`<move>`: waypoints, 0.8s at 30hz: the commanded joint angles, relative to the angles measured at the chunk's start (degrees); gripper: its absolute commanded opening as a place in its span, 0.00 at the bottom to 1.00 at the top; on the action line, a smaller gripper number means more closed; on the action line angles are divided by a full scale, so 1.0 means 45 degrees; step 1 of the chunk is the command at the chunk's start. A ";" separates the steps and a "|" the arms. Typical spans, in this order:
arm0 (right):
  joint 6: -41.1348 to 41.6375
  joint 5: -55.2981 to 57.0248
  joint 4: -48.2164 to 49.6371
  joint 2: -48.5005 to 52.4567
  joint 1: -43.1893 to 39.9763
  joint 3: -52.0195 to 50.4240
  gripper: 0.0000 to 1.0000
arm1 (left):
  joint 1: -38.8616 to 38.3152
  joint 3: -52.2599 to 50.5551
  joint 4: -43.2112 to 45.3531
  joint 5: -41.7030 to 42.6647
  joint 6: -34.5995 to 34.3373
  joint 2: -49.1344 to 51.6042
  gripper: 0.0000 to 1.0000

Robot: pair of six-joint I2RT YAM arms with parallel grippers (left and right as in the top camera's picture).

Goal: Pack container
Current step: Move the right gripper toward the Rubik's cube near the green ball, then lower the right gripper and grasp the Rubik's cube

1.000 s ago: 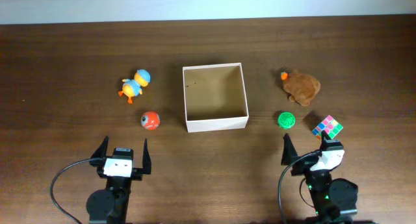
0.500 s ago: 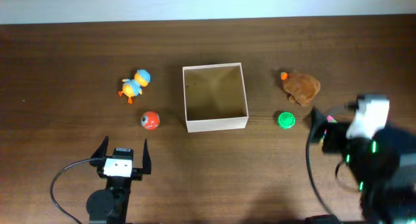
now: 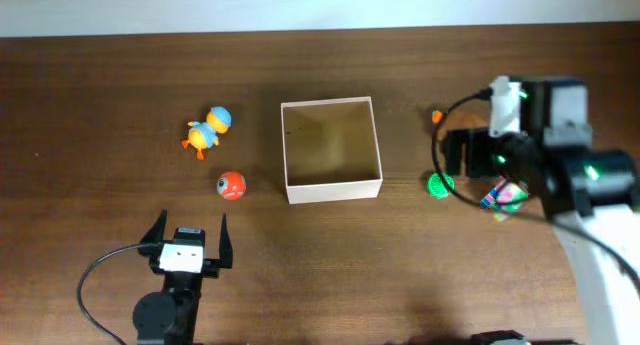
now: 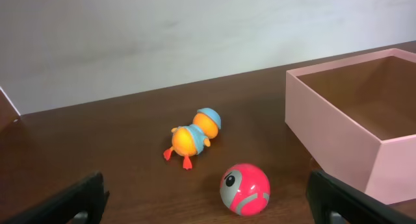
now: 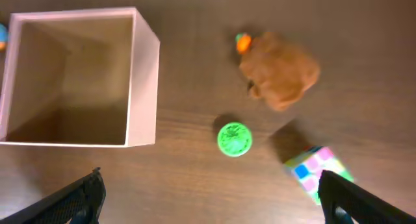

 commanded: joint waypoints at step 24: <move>0.7038 0.1083 -0.2249 0.3327 -0.2535 0.0194 0.89 | -0.0044 -0.0078 -0.0015 -0.0141 0.0155 -0.0112 0.99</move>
